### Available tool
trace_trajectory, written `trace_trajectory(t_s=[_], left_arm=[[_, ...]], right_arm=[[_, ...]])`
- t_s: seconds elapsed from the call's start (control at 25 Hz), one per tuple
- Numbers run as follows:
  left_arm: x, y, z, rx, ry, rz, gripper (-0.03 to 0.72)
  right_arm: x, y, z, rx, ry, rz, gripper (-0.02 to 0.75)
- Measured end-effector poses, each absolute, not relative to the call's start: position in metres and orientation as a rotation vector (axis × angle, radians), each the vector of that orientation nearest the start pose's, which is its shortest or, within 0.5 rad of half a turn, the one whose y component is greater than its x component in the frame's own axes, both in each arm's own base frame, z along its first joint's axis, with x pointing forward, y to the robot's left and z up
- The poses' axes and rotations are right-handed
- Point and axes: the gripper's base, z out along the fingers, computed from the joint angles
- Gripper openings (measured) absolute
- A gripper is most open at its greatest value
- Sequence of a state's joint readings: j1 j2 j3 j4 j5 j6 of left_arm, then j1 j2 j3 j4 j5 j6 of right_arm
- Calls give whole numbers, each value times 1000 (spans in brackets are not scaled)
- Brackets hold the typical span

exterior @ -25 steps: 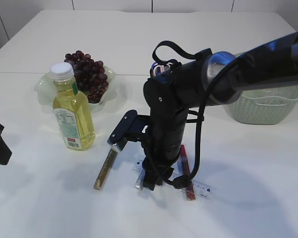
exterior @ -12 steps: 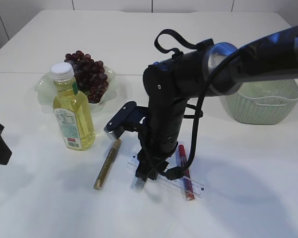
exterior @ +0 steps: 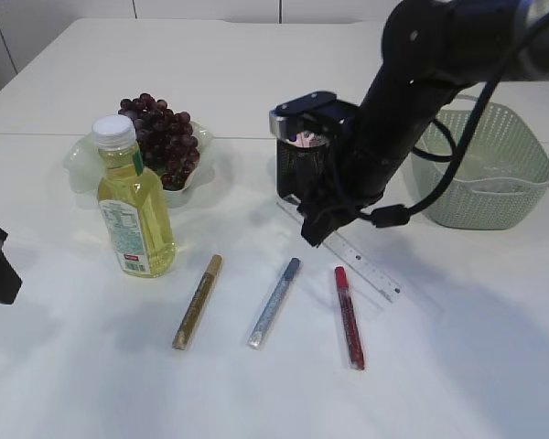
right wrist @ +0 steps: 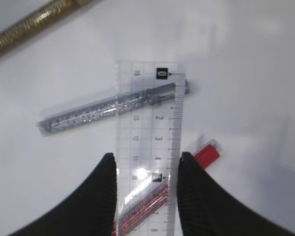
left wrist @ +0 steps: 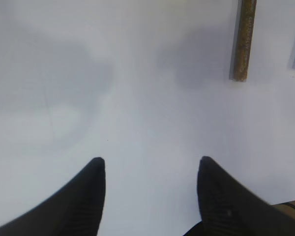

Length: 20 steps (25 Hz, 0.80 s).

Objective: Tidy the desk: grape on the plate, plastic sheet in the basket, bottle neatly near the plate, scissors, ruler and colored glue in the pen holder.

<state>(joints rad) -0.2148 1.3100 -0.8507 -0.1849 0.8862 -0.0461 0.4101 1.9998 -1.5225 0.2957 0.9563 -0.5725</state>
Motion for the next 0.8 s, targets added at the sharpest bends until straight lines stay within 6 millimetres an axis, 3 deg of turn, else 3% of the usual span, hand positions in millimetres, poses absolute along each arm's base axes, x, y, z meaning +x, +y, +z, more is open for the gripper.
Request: trace_trajectory(t_s=[0.24,0.44,0.8], left_arm=[[226,-63,250,106,2838,-286,435],[226,-63,250,106,2838,-286,435],[226,-63,250,106,2838,-286,435]], right_arm=[[391,156,243,-1005,2492,550,293],[410,147,272,-919,2291,665,293],[438,148,293,-834,1912,580,293]])
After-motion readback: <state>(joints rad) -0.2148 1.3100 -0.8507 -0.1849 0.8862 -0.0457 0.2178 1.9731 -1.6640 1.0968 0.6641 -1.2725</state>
